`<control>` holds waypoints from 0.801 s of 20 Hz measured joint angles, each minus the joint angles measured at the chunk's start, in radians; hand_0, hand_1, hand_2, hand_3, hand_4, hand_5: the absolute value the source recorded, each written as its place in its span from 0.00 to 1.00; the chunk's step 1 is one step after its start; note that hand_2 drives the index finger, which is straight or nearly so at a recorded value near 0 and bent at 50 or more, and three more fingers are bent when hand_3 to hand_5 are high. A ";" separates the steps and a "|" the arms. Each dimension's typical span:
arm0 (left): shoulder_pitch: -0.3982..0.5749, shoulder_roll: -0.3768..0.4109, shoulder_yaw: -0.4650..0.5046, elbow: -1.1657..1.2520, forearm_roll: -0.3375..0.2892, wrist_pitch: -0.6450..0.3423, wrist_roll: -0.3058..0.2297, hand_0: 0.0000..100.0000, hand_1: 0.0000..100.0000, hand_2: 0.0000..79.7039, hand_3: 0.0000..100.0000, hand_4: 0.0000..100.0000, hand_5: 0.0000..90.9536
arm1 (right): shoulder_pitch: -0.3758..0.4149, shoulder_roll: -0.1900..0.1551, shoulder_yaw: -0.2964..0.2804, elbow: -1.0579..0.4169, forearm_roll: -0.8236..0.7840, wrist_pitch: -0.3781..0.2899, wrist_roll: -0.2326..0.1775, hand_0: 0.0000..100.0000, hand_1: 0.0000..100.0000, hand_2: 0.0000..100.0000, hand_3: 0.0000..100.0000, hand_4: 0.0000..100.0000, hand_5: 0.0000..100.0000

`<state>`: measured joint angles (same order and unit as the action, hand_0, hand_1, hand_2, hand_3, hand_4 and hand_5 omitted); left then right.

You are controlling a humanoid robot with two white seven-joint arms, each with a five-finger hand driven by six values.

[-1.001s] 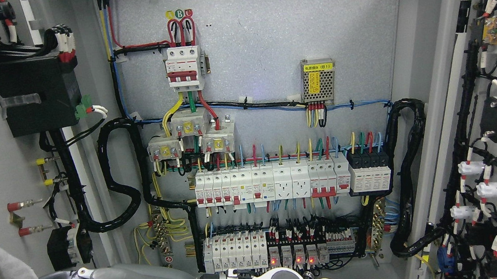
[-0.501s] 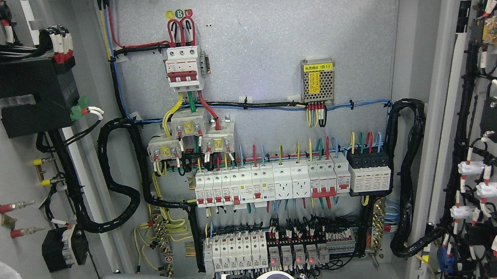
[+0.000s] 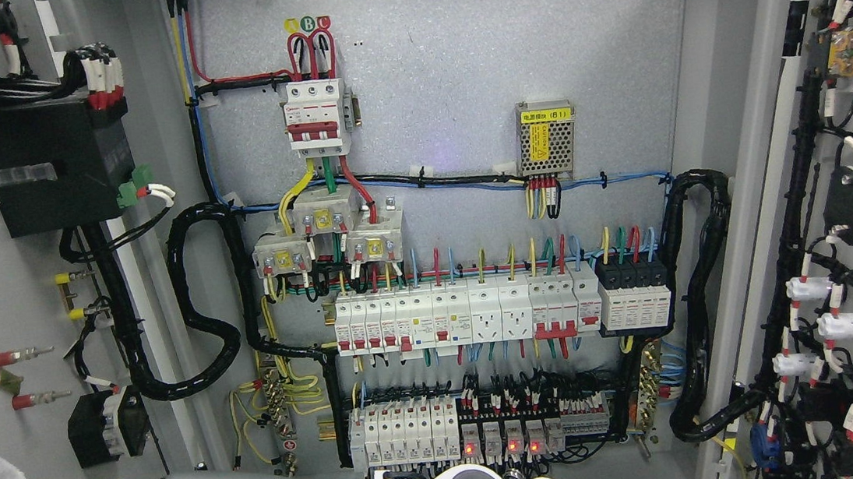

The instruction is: Open door with both hands

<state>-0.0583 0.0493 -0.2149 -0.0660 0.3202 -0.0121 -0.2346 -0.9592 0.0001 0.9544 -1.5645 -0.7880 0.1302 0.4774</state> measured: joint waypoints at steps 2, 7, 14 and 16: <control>-0.001 0.000 0.000 -0.001 0.000 -0.001 0.000 0.29 0.00 0.03 0.03 0.03 0.00 | -0.009 0.000 0.005 0.001 -0.002 -0.001 0.000 0.22 0.00 0.00 0.00 0.00 0.00; -0.003 0.001 0.000 -0.003 0.000 -0.001 -0.001 0.29 0.00 0.03 0.03 0.04 0.00 | -0.035 0.000 0.021 0.009 -0.033 -0.002 -0.002 0.22 0.00 0.00 0.00 0.00 0.00; -0.004 0.002 0.000 -0.004 0.000 -0.001 -0.001 0.29 0.00 0.03 0.03 0.04 0.00 | -0.080 0.000 0.050 0.030 -0.074 -0.037 -0.017 0.22 0.00 0.00 0.00 0.00 0.00; -0.004 0.003 0.000 -0.005 0.000 -0.001 -0.002 0.29 0.00 0.03 0.03 0.04 0.00 | -0.087 0.000 0.060 0.035 -0.080 -0.040 -0.018 0.22 0.00 0.00 0.00 0.00 0.00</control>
<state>-0.0625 0.0521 -0.2148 -0.0707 0.3205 -0.0133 -0.2361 -1.0464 0.0000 1.0141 -1.5299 -0.8675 0.0905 0.4598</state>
